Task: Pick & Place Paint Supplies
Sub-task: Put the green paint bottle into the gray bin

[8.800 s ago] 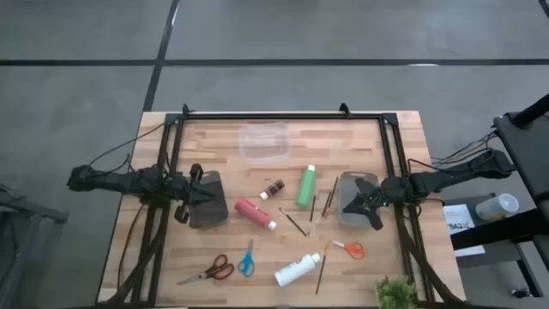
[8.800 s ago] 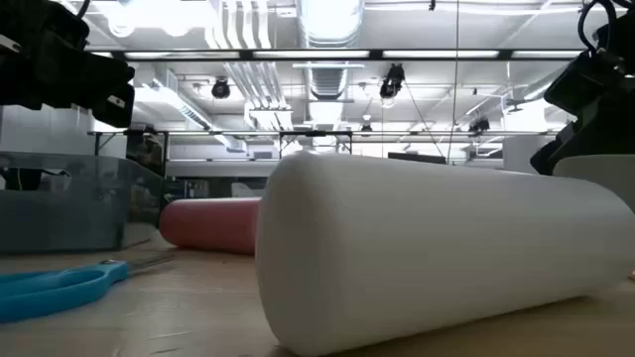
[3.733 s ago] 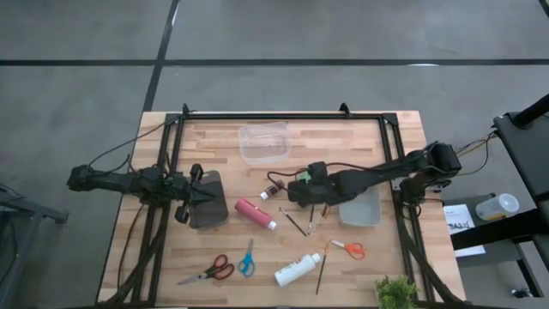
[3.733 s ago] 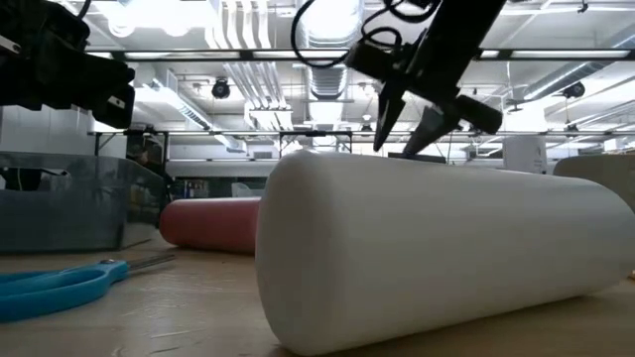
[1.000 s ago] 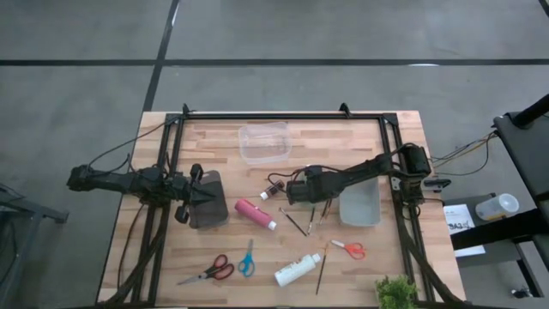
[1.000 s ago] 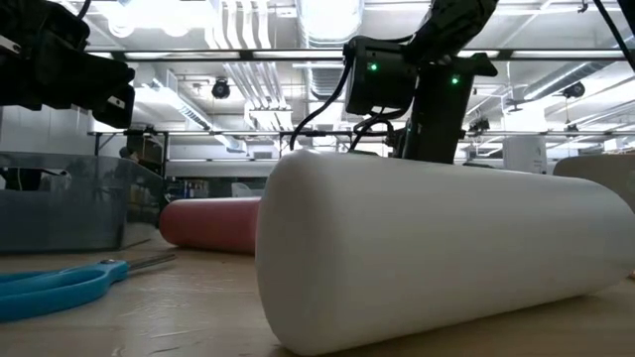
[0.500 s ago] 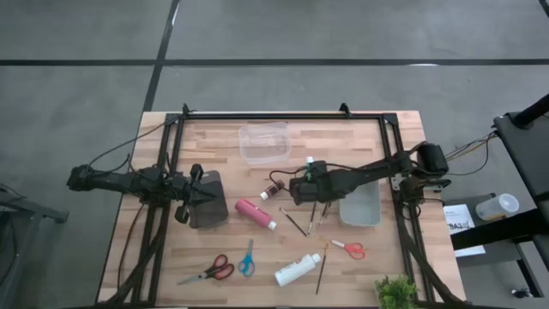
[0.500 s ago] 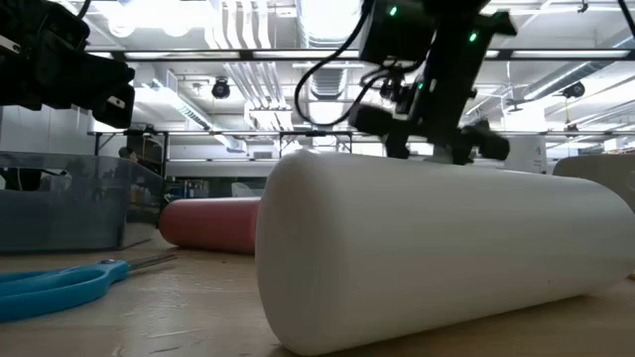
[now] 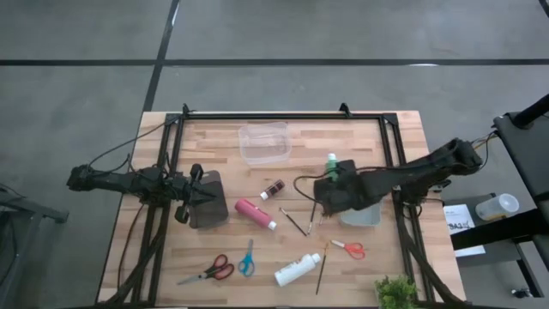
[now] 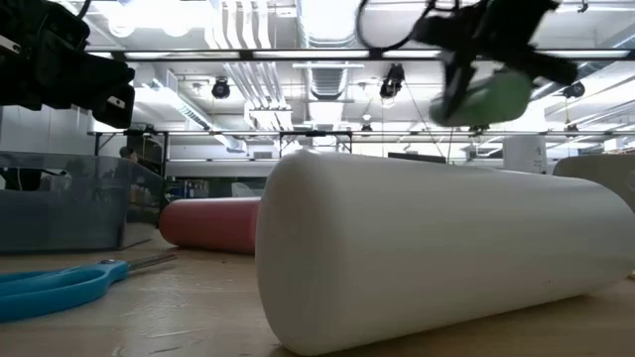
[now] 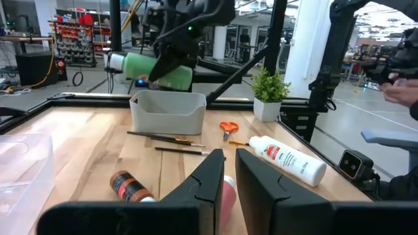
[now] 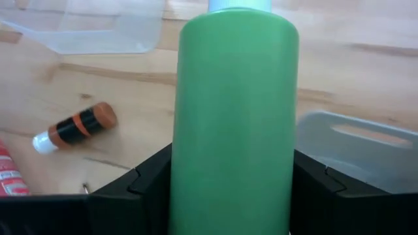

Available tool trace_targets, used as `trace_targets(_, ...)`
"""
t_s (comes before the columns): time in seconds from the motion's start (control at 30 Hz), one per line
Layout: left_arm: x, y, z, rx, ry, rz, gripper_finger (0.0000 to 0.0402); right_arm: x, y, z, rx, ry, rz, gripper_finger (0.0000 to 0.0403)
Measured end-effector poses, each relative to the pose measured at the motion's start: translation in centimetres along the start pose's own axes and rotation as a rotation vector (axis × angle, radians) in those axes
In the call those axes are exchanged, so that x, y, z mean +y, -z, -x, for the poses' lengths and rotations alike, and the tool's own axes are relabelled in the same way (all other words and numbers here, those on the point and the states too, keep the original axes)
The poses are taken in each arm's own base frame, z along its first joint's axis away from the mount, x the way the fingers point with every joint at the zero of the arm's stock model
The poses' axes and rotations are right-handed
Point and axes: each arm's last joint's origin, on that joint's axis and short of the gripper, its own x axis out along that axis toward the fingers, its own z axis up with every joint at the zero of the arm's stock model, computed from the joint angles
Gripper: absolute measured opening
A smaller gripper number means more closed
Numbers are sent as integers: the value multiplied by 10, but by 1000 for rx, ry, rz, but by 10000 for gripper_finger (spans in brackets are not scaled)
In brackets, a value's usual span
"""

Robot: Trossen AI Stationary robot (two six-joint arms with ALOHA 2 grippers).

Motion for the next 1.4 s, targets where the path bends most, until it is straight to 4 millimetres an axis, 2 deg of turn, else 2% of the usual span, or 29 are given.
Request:
trace_targets(0.2,0,0,0,0,0,0,51,-27,12,29,9,42,-38,212)
trace_targets(0.4,0,0,0,0,0,0,51,-40,29,39,48,133,-72,212)
trace_targets(0.63,0,0,0,0,0,0,51,-50,43,26,99,267,-105,212)
trace_targets(1.4,0,0,0,0,0,0,51,-82,74,-23,178,346,-105,212)
